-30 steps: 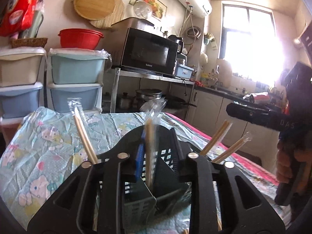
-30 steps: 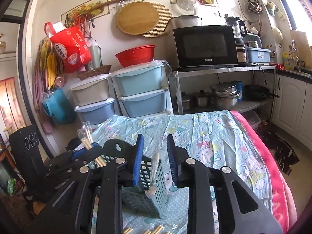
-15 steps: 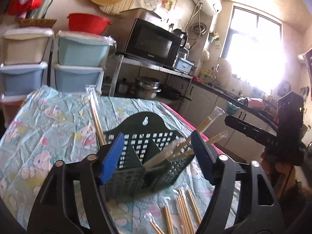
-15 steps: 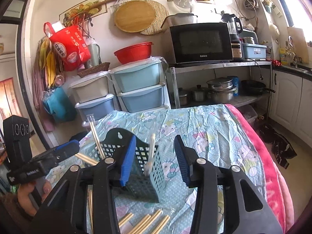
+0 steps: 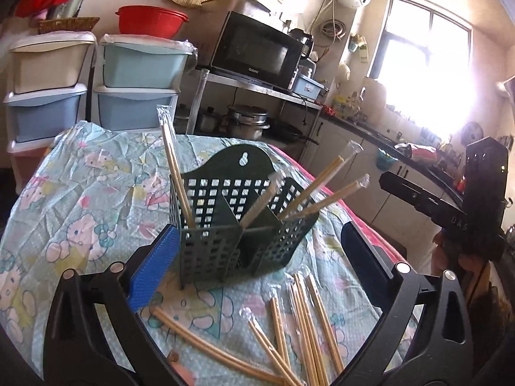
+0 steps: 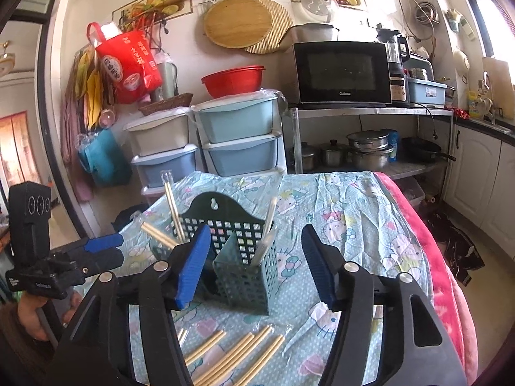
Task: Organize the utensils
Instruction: 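Withdraw both open grippers from the green holder toward the chopstick pile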
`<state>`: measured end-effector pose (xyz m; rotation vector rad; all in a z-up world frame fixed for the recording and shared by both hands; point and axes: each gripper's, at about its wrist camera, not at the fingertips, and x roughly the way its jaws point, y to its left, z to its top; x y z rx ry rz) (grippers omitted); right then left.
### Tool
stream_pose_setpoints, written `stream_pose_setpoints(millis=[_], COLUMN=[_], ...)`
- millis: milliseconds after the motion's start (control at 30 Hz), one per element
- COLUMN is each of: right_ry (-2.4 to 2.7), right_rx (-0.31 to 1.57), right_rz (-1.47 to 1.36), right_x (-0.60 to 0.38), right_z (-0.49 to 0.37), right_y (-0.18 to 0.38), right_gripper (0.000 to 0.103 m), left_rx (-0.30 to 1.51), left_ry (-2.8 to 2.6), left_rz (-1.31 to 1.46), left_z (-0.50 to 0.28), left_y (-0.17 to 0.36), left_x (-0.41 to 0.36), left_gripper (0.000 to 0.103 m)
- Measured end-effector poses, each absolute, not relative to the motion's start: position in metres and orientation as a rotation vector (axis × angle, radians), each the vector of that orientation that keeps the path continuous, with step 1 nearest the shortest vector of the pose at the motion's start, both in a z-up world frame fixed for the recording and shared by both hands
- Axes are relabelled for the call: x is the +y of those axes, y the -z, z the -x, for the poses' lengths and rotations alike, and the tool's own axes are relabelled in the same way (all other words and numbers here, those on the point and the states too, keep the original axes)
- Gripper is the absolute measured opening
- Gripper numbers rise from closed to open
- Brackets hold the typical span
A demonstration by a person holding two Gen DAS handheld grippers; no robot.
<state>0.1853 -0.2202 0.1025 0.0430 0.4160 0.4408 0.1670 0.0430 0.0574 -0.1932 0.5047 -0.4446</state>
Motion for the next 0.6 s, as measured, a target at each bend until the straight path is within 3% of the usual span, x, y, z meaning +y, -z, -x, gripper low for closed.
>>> stream_pose_setpoints(millis=[600], right_ry=[-0.464], right_rx=[0.454], right_rz=[0.038], right_x=[-0.215], right_z=[-0.16], right_y=[-0.086], right_gripper=[0.068], left_rx=[0.556], left_ry=[0.42], left_rz=[0.148], left_z=[-0.147], left_y=[-0.045], left_x=[0.042], left_gripper=[0.093])
